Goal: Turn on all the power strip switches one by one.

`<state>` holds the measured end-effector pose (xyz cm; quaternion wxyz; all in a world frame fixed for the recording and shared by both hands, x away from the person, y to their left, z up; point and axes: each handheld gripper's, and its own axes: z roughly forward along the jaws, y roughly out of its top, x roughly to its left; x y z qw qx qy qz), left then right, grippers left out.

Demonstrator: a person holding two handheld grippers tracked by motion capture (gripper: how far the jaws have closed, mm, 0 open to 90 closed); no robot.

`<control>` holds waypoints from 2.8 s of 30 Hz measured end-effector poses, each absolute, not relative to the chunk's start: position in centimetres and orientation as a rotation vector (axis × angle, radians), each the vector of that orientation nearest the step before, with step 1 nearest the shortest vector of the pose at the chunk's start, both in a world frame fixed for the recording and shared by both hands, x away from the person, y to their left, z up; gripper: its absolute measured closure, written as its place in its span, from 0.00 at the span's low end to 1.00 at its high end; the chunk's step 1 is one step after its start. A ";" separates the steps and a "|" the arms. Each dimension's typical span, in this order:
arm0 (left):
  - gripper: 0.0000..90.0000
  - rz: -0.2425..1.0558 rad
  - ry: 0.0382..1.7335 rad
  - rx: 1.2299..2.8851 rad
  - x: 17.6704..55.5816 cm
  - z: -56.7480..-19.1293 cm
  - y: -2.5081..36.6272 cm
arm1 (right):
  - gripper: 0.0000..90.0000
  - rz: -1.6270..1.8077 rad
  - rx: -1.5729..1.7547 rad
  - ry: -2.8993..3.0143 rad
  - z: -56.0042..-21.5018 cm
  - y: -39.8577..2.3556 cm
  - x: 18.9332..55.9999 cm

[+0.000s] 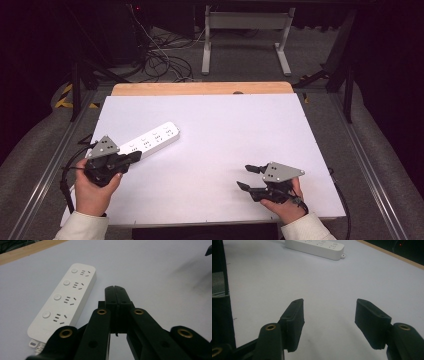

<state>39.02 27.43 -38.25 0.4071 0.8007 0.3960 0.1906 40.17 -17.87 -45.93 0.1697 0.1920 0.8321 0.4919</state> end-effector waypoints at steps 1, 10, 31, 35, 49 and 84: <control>1.00 0.477 1.005 2.017 39.2 -38.2 27.5 | 0.46 1.397 0.546 2.365 -45.9 -17.9 40.2; 1.00 0.537 1.035 2.034 40.6 -37.6 27.9 | 0.46 1.389 0.548 2.369 -46.0 -17.8 40.2; 1.00 0.555 1.198 2.093 45.6 -39.5 29.8 | 0.46 1.382 0.558 2.365 -46.1 -17.8 40.2; 1.00 0.546 1.221 2.108 46.4 -40.1 30.0 | 0.46 1.377 0.556 2.369 -46.1 -17.8 40.3; 1.00 0.494 1.304 2.144 48.7 -42.0 30.6 | 0.46 1.376 0.554 2.374 -46.2 -17.7 40.3; 1.00 0.506 1.369 2.161 50.0 -44.5 30.9 | 0.46 1.381 0.557 2.379 -46.2 -17.7 40.3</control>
